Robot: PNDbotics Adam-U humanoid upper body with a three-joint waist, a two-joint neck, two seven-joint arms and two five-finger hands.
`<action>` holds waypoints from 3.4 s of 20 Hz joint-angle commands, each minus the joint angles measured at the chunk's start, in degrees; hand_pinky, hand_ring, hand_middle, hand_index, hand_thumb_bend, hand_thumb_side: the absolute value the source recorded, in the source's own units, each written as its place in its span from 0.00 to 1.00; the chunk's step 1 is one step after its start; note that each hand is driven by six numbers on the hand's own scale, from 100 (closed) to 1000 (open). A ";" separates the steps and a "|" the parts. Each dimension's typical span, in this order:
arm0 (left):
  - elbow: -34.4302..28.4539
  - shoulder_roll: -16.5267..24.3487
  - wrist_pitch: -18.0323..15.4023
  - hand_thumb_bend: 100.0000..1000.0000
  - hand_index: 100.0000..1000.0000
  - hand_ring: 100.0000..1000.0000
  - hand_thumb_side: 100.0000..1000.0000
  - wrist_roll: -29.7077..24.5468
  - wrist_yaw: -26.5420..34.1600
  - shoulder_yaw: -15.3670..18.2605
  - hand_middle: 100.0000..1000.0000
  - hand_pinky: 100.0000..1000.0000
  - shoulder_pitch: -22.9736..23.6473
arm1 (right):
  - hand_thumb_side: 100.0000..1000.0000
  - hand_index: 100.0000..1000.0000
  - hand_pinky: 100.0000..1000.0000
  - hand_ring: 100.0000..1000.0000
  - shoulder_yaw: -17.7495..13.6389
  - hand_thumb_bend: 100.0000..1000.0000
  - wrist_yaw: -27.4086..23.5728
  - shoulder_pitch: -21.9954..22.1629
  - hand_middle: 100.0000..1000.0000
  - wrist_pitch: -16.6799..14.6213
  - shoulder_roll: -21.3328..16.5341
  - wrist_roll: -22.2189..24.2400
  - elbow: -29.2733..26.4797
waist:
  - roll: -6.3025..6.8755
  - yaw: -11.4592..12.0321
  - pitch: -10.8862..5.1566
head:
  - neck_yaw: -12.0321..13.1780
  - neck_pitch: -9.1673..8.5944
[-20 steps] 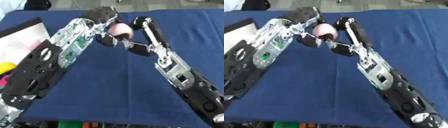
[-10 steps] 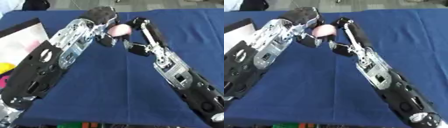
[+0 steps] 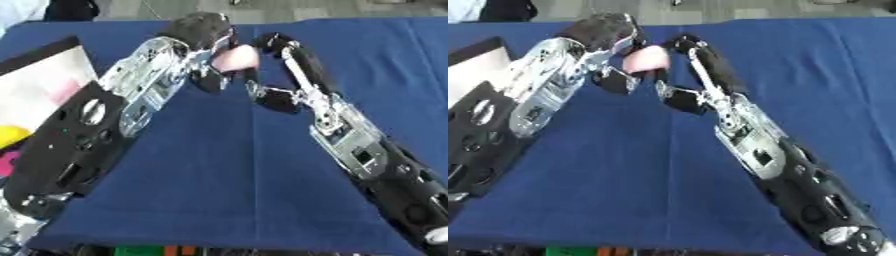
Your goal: Pick up the objects with one hand, pass them to the other hand, and then place them into the box on the other side of the table.
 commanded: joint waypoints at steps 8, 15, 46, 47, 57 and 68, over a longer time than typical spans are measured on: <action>-2.18 2.15 0.49 0.00 0.39 0.46 0.02 0.03 -0.19 1.38 0.35 0.56 -0.48 | 0.77 0.86 0.83 0.87 -1.63 0.00 4.72 -0.37 0.87 4.42 -1.57 2.64 -0.29 | -0.35 0.28 -2.41 | 0.51 0.35; -6.64 3.79 2.00 0.00 0.39 0.46 0.01 1.90 0.07 3.35 0.34 0.55 1.18 | 0.85 0.85 0.82 0.87 -2.38 0.00 3.79 0.22 0.87 6.68 -2.27 1.58 -0.52 | -0.60 0.39 -2.49 | 0.68 0.35; -16.13 26.17 16.82 0.00 0.39 0.44 0.02 7.10 12.00 20.45 0.33 0.55 16.68 | 0.57 0.81 0.80 0.85 -10.06 0.00 -2.46 3.41 0.85 9.16 -8.67 -7.88 -6.28 | -2.23 1.29 -2.33 | 8.36 0.35; -15.59 26.23 17.19 0.00 0.39 0.44 0.02 7.69 12.13 20.88 0.33 0.55 17.19 | 0.56 0.81 0.80 0.85 -10.79 0.00 -2.73 3.46 0.84 9.38 -8.95 -8.57 -6.48 | -2.37 1.23 -2.28 | 8.51 0.35; -3.53 24.93 19.59 0.00 0.40 0.44 0.05 16.28 13.55 24.35 0.33 0.55 19.60 | 0.56 0.79 0.79 0.83 -15.54 0.00 -6.92 5.36 0.82 10.49 -11.48 -13.27 -8.84 | -3.31 0.72 -1.88 | 9.44 0.35; 4.69 24.18 18.58 0.00 0.44 0.45 0.04 20.79 16.02 24.37 0.36 0.56 18.89 | 0.55 0.78 0.79 0.82 -17.37 0.00 -8.41 5.46 0.81 10.44 -11.89 -15.60 -10.23 | -4.14 0.40 -1.33 | 9.56 0.35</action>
